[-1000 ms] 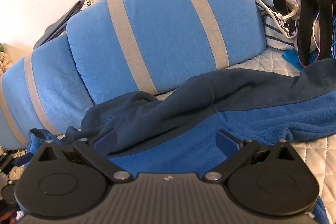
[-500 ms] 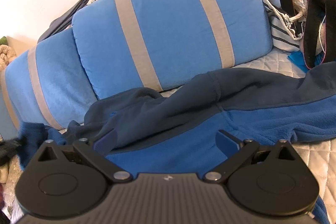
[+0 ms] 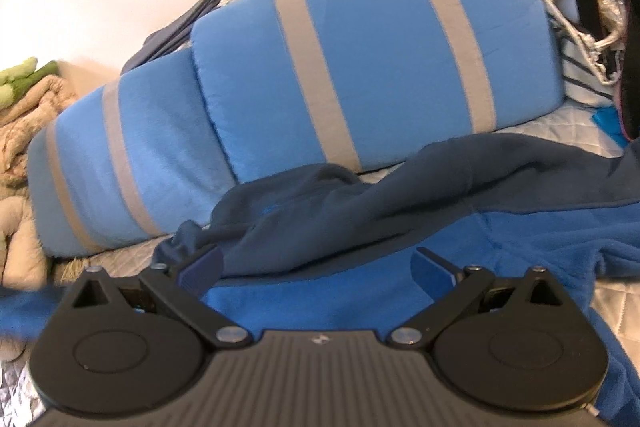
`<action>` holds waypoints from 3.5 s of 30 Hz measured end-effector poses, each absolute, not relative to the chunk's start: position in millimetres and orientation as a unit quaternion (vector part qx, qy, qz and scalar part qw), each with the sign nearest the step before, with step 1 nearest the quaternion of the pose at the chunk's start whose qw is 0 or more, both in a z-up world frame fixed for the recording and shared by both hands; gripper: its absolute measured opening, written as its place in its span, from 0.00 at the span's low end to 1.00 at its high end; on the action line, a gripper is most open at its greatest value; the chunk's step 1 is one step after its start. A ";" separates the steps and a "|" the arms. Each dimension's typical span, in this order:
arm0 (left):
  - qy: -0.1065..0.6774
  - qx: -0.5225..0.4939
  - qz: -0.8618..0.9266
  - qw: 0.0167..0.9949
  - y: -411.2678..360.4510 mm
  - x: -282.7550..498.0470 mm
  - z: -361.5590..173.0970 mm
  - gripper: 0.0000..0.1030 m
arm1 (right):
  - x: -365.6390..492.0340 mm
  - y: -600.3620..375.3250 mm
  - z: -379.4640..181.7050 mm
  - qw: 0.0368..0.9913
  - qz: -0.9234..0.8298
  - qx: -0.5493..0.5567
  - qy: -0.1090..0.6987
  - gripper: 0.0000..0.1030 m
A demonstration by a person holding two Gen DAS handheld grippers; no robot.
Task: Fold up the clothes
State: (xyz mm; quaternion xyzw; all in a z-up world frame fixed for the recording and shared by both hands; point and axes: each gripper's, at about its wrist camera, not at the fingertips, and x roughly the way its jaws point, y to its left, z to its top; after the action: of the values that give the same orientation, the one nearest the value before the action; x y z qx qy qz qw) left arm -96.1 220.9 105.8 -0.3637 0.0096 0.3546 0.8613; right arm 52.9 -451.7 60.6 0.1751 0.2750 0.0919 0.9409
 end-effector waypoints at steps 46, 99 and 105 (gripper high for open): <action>0.448 -0.276 -0.116 0.843 21.8 23.0 58.7 0.95 | 58.5 -454.6 52.7 0.936 0.076 0.174 0.295 1.00; 0.447 -0.249 -0.027 0.859 -4.9 58.1 42.8 0.09 | 63.1 -453.2 42.5 0.932 0.072 0.168 0.313 1.00; 0.438 -0.182 -0.002 0.880 -1.4 60.0 67.0 0.30 | 63.1 -452.9 42.2 0.932 0.076 0.170 0.311 1.00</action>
State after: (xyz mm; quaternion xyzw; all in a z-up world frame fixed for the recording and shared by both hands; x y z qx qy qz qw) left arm 60.0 -1.4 67.0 -0.1815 0.4382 -0.0023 0.8803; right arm 63.1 -452.9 42.2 0.1695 0.3105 0.0761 0.9322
